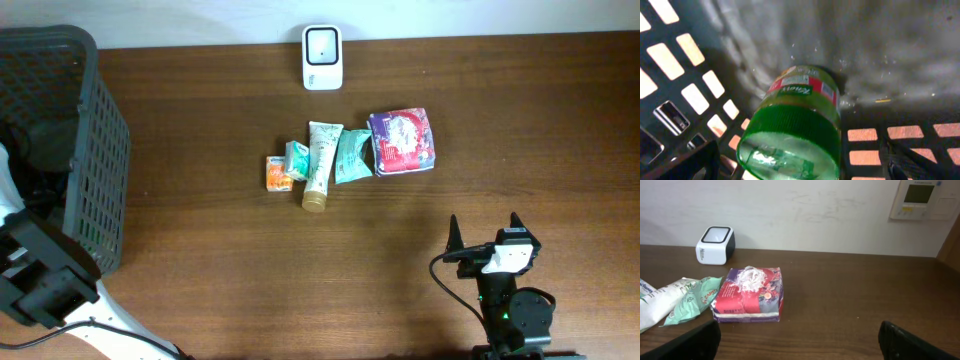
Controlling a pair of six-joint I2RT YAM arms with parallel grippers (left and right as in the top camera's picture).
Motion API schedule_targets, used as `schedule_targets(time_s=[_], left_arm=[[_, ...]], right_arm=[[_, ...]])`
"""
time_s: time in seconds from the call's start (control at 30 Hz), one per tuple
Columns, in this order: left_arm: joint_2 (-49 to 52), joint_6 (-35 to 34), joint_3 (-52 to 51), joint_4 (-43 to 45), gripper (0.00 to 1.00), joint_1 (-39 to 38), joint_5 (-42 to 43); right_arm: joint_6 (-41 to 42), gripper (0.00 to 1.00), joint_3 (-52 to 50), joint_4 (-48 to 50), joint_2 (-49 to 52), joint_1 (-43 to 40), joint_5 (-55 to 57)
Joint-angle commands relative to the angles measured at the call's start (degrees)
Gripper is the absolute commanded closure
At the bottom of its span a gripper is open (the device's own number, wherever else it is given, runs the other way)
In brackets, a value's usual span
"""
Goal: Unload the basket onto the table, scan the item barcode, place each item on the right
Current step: 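Reach into the basket and grasp the green bottle with left gripper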
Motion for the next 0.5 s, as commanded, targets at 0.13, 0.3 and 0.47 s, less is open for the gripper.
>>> schedule_targets(time_s=[0.13, 0.3, 0.47], left_arm=[[-1.7, -0.5, -1.9, 0.7, 0.01, 0.2, 0.7], [-1.7, -0.5, -6.4, 4.7, 0.01, 0.2, 3.0], [-1.7, -0.5, -6.9, 6.5, 0.01, 0.2, 3.3]], right_arm=[[-0.4, 0.01, -0.5, -0.2, -0.4, 0.3, 0.7], [-0.4, 0.01, -0.5, -0.1, -0.4, 0.3, 0.7], [-0.4, 0.01, -0.5, -0.1, -0.4, 0.3, 0.7]])
